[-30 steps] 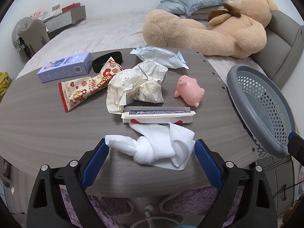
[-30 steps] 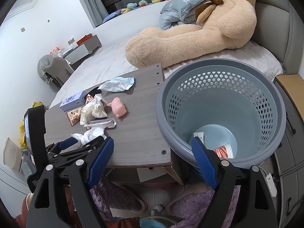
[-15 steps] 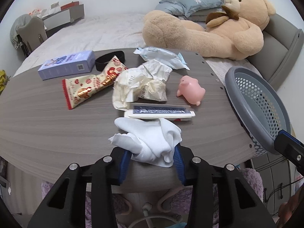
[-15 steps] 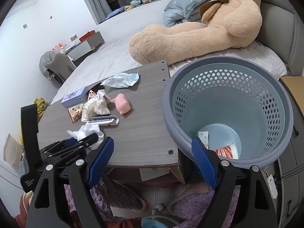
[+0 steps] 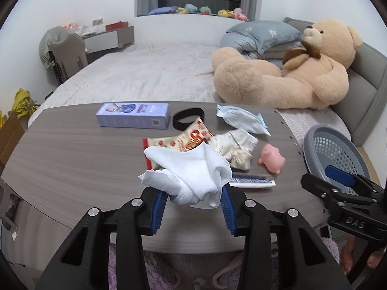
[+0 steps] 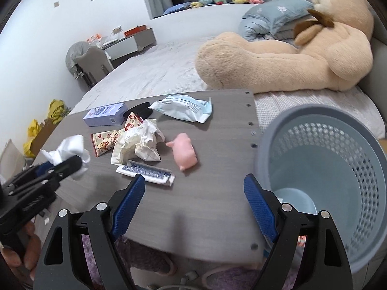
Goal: Collect trash
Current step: 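Grasp the white cloth with the left tool while the right tool grasps the pink pig, then carry cloth and pig over the grey basket and open both tools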
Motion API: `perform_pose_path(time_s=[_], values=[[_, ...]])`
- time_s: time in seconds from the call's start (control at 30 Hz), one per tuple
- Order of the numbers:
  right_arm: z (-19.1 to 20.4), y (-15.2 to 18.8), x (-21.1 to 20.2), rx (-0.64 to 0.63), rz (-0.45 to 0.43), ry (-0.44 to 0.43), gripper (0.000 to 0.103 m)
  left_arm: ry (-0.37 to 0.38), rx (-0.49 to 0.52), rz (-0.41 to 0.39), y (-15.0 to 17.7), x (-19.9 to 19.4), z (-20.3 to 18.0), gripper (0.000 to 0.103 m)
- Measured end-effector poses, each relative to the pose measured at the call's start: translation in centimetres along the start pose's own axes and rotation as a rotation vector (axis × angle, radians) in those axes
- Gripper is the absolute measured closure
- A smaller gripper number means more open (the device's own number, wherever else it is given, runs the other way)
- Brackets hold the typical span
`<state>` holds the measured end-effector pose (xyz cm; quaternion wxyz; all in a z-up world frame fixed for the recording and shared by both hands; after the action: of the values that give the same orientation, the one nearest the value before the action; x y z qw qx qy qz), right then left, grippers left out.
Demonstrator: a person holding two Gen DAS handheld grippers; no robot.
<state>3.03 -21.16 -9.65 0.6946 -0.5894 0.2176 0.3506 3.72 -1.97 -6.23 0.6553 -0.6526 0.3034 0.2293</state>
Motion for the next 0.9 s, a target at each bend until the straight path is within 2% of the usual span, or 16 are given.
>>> perform_pose_path(time_s=[0.27, 0.4, 0.57, 0.73, 0.8, 0.9], values=[[0.1, -1.8, 5.1, -0.049, 0.057, 0.017, 0.024, -0.033, -0.015, 0.004, -0.9, 1.4, 0.7, 0.063], [0.4, -2.1, 6.6, -0.067, 0.093, 0.017, 0.036, -0.034, -0.017, 0.002, -1.1, 1.9, 0.8, 0.063], [0.7, -2.1, 7.8, -0.078, 0.115, 0.025, 0.045, -0.035, -0.010, -0.006, -1.2, 2.1, 0.6, 0.063], [1.2, -2.2, 8.0, -0.096, 0.120, 0.025, 0.069, -0.028, -0.012, 0.000, -1.0, 2.2, 0.7, 0.063], [1.3, -2.3, 7.9, -0.099, 0.115, 0.019, 0.075, -0.028, -0.013, 0.000, -1.0, 2.2, 0.7, 0.063], [1.5, -2.2, 7.6, -0.108, 0.107, 0.032, 0.076, -0.025, -0.008, 0.000, -0.9, 2.0, 0.5, 0.063]])
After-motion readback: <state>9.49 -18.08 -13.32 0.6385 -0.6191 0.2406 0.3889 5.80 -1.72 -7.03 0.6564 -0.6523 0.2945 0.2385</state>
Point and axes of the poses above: each gripper's, at about its wrist camera, not at the fingertips, and x roughly the way its jaws point, z to its left, y to its underside, the point moved 3 cm from there along x, roughly the way its jaws point, and after that the axes turned 1 degree about -y, right-handed, at the moved point
